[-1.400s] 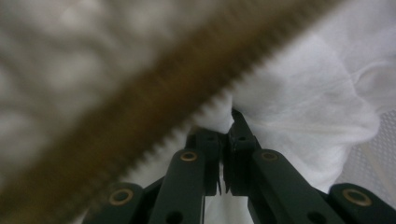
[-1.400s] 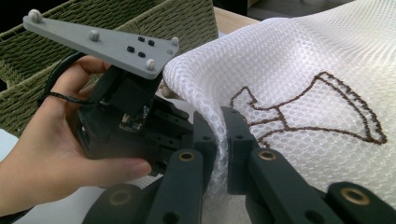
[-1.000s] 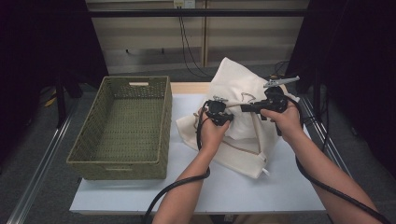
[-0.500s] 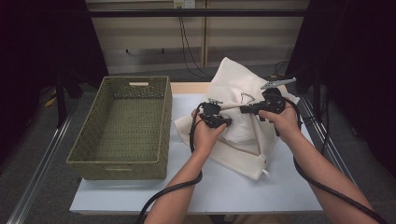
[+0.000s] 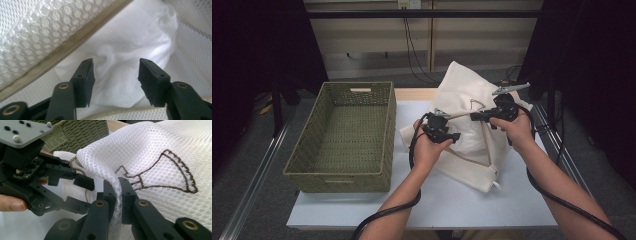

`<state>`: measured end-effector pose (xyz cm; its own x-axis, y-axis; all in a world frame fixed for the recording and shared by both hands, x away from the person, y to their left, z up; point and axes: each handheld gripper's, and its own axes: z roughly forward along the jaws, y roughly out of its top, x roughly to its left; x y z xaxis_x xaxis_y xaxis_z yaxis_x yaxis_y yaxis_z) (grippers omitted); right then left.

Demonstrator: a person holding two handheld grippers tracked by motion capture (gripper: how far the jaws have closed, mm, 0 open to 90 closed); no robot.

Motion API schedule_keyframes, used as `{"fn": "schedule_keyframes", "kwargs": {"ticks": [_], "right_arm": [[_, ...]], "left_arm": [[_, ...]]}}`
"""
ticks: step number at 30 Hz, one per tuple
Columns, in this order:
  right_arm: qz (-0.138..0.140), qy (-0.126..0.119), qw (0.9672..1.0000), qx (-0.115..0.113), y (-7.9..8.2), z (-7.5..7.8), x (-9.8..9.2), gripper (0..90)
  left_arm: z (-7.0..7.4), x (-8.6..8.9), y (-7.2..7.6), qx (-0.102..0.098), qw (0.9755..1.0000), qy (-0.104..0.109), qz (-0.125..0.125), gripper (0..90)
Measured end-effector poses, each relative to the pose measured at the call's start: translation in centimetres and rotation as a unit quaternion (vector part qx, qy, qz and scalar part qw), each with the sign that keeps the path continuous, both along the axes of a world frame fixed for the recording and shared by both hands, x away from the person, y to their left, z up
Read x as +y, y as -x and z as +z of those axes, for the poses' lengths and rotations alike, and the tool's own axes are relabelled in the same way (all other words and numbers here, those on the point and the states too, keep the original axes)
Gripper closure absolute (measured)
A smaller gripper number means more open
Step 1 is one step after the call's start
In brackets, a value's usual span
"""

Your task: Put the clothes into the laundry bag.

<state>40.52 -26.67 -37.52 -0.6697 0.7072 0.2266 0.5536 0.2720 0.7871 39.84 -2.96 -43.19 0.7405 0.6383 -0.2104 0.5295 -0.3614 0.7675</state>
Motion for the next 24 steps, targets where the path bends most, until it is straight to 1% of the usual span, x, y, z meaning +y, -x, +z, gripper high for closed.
{"fn": "schedule_keyframes", "kwargs": {"ticks": [2, 3, 4, 5, 6, 7, 8, 9, 10, 11, 13, 14, 16, 18, 19, 21, 22, 23, 24], "right_arm": [[-0.002, 0.0, 1.0, 0.0, 0.0, 0.0, 0.0, 86.4], [-0.002, -0.002, 1.0, 0.002, -0.1, 0.0, 0.0, 86.4], [-0.002, -0.002, 1.0, 0.001, -0.1, 0.0, 0.0, 86.4], [-0.002, -0.002, 1.0, 0.001, -0.1, 0.0, 0.0, 86.4], [-0.001, 0.001, 1.0, 0.002, -0.2, -0.2, 0.1, 86.4], [-0.001, 0.0, 1.0, 0.004, -0.2, -0.3, 0.2, 86.4], [-0.001, 0.0, 1.0, 0.003, -0.2, -0.4, 0.2, 86.4], [-0.001, 0.0, 1.0, 0.003, -0.2, -0.4, 0.2, 86.4], [0.0, 0.001, 1.0, 0.002, -0.3, -0.5, 0.3, 86.3], [0.0, 0.001, 1.0, 0.002, -0.3, -0.5, 0.3, 86.3], [0.0, 0.001, 1.0, 0.003, -0.3, -0.5, 0.2, 86.3], [-0.004, -0.001, 1.0, 0.003, -0.3, -0.7, 0.1, 86.4], [-0.003, -0.001, 1.0, 0.004, -0.3, -0.7, 0.1, 86.4], [-0.003, -0.002, 1.0, 0.005, -0.4, -0.8, 0.0, 86.3], [-0.004, -0.003, 1.0, 0.004, -0.4, -1.0, -0.1, 86.3], [-0.004, -0.004, 1.0, 0.007, -0.5, -1.0, -0.1, 86.3], [-0.004, -0.006, 0.9999, 0.007, -0.5, -1.0, -0.2, 86.3], [-0.004, -0.006, 0.9999, 0.007, -0.5, -1.0, -0.2, 86.3], [-0.003, -0.005, 1.0, 0.006, -0.3, -1.0, -0.1, 86.3]], "left_arm": [[0.1, 0.0, 0.3, 0.005, 0.9999, 0.009, -0.011, 55.4], [0.1, -0.1, 0.5, 0.012, 0.9997, 0.016, -0.014, 58.5], [0.1, -0.1, 0.5, 0.012, 0.9997, 0.016, -0.014, 63.8], [0.1, -0.1, 0.6, 0.022, 0.9993, 0.021, -0.022, 63.8], [0.0, -0.3, 0.8, 0.035, 0.9985, 0.028, -0.033, 74.6], [-0.1, -0.4, 0.9, 0.042, 0.9981, 0.027, -0.037, 81.7], [-0.1, -0.4, 0.9, 0.042, 0.9981, 0.027, -0.037, 87.5], [-0.2, -0.5, 0.9, 0.047, 0.9975, 0.032, -0.041, 87.5], [-0.4, -1.0, 0.9, 0.047, 0.9974, 0.029, -0.045, 90.0], [-0.4, -1.0, 0.9, 0.047, 0.9974, 0.029, -0.045, 90.0], [-0.7, -1.6, 1.0, 0.044, 0.997, 0.031, -0.056, 90.0], [-0.9, -2.1, 1.1, 0.045, 0.9968, 0.029, -0.059, 90.0], [-1.0, -2.4, 1.1, 0.045, 0.9966, 0.026, -0.063, 90.0], [-1.2, -2.9, 1.1, 0.044, 0.9967, 0.027, -0.064, 90.0], [-1.4, -3.4, 1.0, 0.043, 0.9967, 0.018, -0.067, 90.0], [-1.5, -3.6, 1.0, 0.043, 0.9967, 0.019, -0.066, 90.0], [-1.7, -3.9, 0.9, 0.041, 0.9969, 0.016, -0.065, 90.0], [-1.9, -4.0, 0.7, 0.039, 0.9969, 0.017, -0.067, 90.0], [-2.4, -4.4, 0.4, 0.032, 0.9976, 0.016, -0.06, 90.0]]}}
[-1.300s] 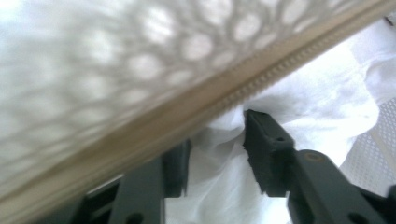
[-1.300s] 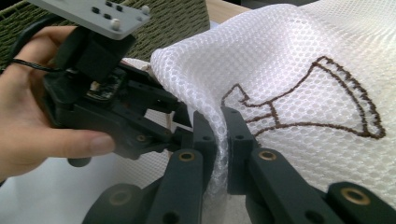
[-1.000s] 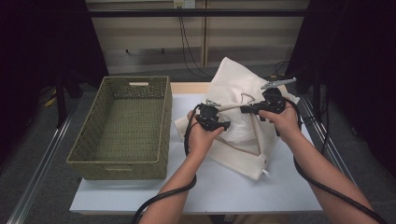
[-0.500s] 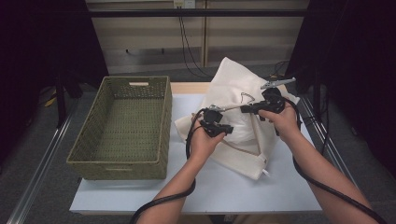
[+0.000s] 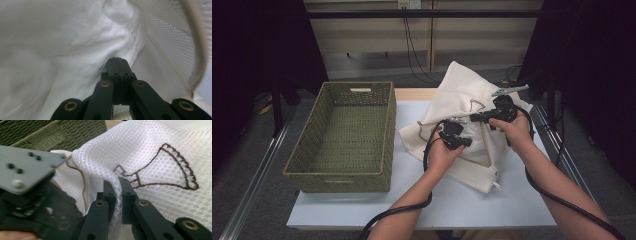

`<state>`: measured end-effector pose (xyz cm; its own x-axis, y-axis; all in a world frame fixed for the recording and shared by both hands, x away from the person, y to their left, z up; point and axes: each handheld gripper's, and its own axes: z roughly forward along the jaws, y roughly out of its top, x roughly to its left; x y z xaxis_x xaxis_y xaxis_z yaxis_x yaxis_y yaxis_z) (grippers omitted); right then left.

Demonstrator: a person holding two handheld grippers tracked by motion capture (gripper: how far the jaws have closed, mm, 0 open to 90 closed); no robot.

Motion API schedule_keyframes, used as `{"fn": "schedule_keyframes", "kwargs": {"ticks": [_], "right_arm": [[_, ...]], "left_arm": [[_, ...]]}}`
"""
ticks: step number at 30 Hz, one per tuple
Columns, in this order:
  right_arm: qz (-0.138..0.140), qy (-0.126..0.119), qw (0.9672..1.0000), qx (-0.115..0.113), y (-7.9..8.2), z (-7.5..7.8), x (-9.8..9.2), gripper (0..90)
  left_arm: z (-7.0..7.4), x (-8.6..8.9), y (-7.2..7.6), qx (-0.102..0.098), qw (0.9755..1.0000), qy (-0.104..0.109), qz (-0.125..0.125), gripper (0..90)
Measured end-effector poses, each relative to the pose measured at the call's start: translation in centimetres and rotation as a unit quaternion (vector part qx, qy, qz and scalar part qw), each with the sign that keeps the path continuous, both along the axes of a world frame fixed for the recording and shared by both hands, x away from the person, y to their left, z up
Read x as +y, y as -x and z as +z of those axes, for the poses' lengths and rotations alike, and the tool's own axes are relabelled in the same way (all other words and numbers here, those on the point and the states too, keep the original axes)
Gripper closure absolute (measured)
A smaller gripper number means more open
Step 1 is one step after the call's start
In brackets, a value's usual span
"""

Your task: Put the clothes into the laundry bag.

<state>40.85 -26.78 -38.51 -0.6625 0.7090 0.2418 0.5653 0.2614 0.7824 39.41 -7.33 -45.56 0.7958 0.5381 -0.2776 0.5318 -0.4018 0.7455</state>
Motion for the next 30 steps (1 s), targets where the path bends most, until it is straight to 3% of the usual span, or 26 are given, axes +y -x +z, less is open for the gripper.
{"fn": "schedule_keyframes", "kwargs": {"ticks": [2, 4, 9, 10, 11, 19, 24, 30], "right_arm": [[0.0, 0.0, 1.0, 0.0, 0.1, 0.0, 0.0, 86.3], [0.004, 0.003, 1.0, -0.002, 0.1, 0.1, 0.1, 86.2], [0.002, 0.001, 1.0, -0.002, 0.2, 0.3, 0.0, 86.2], [0.003, 0.001, 1.0, -0.003, 0.2, 0.4, -0.1, 86.2], [0.003, 0.001, 1.0, -0.002, 0.3, 0.4, -0.1, 86.2], [0.007, 0.0, 1.0, -0.003, 0.4, 0.5, 0.4, 86.2], [0.008, 0.002, 1.0, -0.004, 0.5, 0.5, 0.4, 86.1], [0.006, 0.0, 0.9999, -0.009, 0.5, 0.5, 0.5, 86.2]], "left_arm": [[-0.3, -0.1, -0.2, -0.001, 1.0, 0.004, 0.0, 90.0], [-0.7, -0.2, -0.8, -0.012, 0.9998, -0.011, 0.013, 90.0], [-0.7, -0.7, -1.1, -0.025, 0.9992, -0.017, 0.026, 90.0], [-0.8, -0.7, -1.3, -0.04, 0.9985, -0.023, 0.031, 90.0], [-0.9, -0.7, -1.5, -0.035, 0.9985, -0.017, 0.038, 90.0], [-0.9, -0.6, -2.2, -0.057, 0.9966, -0.025, 0.053, 90.0], [-0.7, -0.6, -2.7, -0.06, 0.9955, -0.032, 0.066, 90.0], [-0.4, -0.5, -3.5, -0.057, 0.9936, -0.024, 0.095, 90.0]]}}
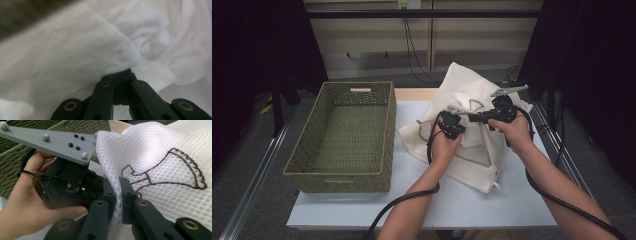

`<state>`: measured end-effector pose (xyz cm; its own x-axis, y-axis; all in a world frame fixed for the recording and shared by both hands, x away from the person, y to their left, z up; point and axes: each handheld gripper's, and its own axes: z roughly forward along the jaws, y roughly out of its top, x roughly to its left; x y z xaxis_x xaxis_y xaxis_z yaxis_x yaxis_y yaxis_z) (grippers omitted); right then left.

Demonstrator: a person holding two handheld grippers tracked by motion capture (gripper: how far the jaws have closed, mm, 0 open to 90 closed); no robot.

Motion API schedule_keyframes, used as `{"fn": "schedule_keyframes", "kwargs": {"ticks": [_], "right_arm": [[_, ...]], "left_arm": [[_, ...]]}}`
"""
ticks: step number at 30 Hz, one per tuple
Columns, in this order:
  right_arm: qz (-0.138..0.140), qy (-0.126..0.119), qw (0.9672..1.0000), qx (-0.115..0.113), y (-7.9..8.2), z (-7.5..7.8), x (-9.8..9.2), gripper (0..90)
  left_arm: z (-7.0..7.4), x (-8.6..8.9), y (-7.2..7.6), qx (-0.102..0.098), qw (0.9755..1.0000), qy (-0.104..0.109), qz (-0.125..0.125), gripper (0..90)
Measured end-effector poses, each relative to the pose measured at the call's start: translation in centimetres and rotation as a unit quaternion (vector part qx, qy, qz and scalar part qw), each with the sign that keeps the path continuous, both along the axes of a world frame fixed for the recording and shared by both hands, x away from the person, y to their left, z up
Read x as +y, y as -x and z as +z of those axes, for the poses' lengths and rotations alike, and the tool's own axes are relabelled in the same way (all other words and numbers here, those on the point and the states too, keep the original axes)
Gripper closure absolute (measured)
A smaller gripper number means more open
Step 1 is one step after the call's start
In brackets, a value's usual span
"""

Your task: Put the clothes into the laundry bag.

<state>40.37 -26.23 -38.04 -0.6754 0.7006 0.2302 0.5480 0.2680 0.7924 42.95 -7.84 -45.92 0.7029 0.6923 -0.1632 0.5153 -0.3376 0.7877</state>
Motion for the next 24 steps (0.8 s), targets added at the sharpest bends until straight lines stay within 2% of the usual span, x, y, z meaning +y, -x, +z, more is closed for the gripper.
{"fn": "schedule_keyframes", "kwargs": {"ticks": [3, 4, 5, 6, 8, 10, 11, 15, 21, 23, 24], "right_arm": [[-0.002, -0.001, 1.0, 0.001, -0.1, 0.0, 0.0, 86.2], [-0.004, 0.0, 1.0, 0.001, -0.2, -0.1, 0.0, 86.2], [-0.004, 0.0, 1.0, 0.001, -0.2, -0.1, 0.0, 86.2], [-0.011, 0.005, 0.9999, -0.006, -0.2, -0.2, -0.1, 86.3], [-0.014, -0.003, 0.9999, -0.002, -0.4, -0.5, -0.2, 86.3], [-0.014, 0.002, 0.9999, 0.0, -0.4, -0.6, -0.2, 86.2], [-0.013, 0.005, 0.9999, 0.002, -0.4, -0.7, -0.1, 86.2], [-0.008, 0.009, 0.9999, 0.004, -0.4, -0.8, 0.0, 86.2], [-0.008, 0.014, 0.9999, 0.001, -0.2, -0.6, 0.0, 86.2], [-0.006, 0.015, 0.9999, 0.001, -0.2, -0.7, -0.1, 86.2], [-0.006, 0.015, 0.9999, 0.001, -0.2, -0.7, -0.1, 86.2]], "left_arm": [[0.2, 0.2, -0.4, 0.0, 1.0, 0.003, 0.006, 90.0], [0.4, 0.6, -0.9, -0.004, 0.9998, 0.008, 0.02, 90.0], [0.4, 0.6, -0.9, -0.004, 0.9998, 0.008, 0.02, 90.0], [0.2, 0.9, -1.1, 0.005, 0.9991, 0.026, 0.032, 90.0], [0.2, 1.1, -1.0, 0.002, 0.9995, 0.023, 0.022, 90.0], [0.1, 1.2, -1.0, 0.007, 0.9995, 0.026, 0.018, 90.0], [0.0, 1.4, -0.9, 0.008, 0.9991, 0.036, 0.02, 90.0], [0.0, 1.7, -0.8, 0.017, 0.9987, 0.044, 0.017, 90.0], [-0.1, 1.8, -0.8, 0.013, 0.999, 0.039, 0.018, 90.0], [-0.2, 1.6, -0.9, 0.008, 0.9987, 0.045, 0.022, 90.0], [-0.2, 1.6, -1.0, 0.006, 0.9994, 0.031, 0.015, 90.0]]}}
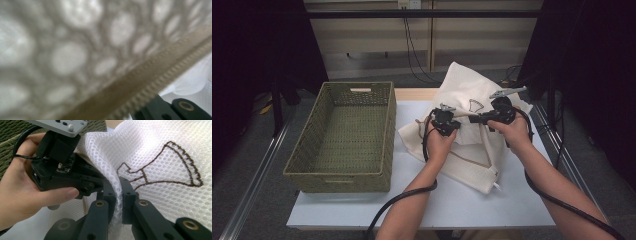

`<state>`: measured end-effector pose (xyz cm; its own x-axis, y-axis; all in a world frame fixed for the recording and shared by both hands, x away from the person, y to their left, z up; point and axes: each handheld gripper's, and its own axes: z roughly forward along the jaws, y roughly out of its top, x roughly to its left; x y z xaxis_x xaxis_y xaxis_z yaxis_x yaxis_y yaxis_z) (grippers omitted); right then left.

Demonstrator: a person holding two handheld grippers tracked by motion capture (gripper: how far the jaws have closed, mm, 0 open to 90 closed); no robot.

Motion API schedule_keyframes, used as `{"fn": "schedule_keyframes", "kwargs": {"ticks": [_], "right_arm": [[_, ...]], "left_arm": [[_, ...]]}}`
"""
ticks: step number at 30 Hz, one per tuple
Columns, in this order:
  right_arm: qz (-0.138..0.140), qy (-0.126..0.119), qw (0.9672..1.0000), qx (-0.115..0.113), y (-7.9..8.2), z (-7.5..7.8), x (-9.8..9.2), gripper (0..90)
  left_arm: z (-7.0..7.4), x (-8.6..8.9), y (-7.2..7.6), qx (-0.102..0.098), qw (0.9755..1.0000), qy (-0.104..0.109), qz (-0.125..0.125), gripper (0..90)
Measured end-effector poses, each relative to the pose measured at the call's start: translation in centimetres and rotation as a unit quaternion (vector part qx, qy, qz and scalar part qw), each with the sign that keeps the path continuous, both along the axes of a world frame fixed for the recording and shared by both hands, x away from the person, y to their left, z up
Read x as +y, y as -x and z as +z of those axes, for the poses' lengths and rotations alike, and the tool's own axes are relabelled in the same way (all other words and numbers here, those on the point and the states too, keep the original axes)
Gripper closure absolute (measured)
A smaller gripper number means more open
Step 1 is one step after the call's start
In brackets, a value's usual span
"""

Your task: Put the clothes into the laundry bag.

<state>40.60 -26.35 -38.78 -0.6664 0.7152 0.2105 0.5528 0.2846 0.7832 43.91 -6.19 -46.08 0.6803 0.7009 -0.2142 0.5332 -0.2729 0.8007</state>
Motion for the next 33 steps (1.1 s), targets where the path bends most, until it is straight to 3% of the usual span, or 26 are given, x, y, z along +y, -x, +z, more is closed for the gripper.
{"fn": "schedule_keyframes", "kwargs": {"ticks": [7, 9, 11, 15, 17, 18, 26, 33], "right_arm": [[-0.003, -0.008, 0.9999, 0.005, -0.4, -0.6, -0.2, 86.2], [-0.003, -0.012, 0.9999, 0.007, -0.5, -0.9, -0.3, 86.2], [-0.004, -0.013, 0.9999, 0.009, -0.6, -1.1, -0.2, 86.2], [-0.001, -0.011, 0.9999, 0.01, -0.8, -1.3, -0.1, 86.2], [0.002, -0.009, 0.9999, 0.012, -0.8, -1.3, -0.1, 86.2], [0.002, -0.009, 0.9999, 0.01, -0.8, -1.3, 0.0, 86.2], [0.002, -0.006, 1.0, 0.008, -0.4, -1.0, 0.1, 86.2], [0.003, -0.005, 1.0, 0.006, -0.2, -0.7, 0.4, 86.1]], "left_arm": [[0.1, -0.6, -0.6, -0.009, 0.9999, -0.009, 0.009, 90.0], [0.0, -0.6, -1.0, -0.034, 0.9991, -0.014, 0.024, 90.0], [-0.1, -0.7, -1.1, -0.041, 0.9986, -0.018, 0.029, 90.0], [-0.1, -0.4, -1.2, -0.029, 0.9993, -0.012, 0.021, 90.0], [0.0, -0.2, -1.1, -0.018, 0.9997, 0.001, 0.014, 87.6], [0.1, 0.0, -1.1, -0.017, 0.9998, -0.004, 0.007, 86.4], [0.4, 0.6, 0.1, -0.003, 1.0, 0.003, -0.003, 67.6], [1.0, 1.3, 1.1, -0.003, 0.9999, 0.003, -0.012, 54.2]]}}
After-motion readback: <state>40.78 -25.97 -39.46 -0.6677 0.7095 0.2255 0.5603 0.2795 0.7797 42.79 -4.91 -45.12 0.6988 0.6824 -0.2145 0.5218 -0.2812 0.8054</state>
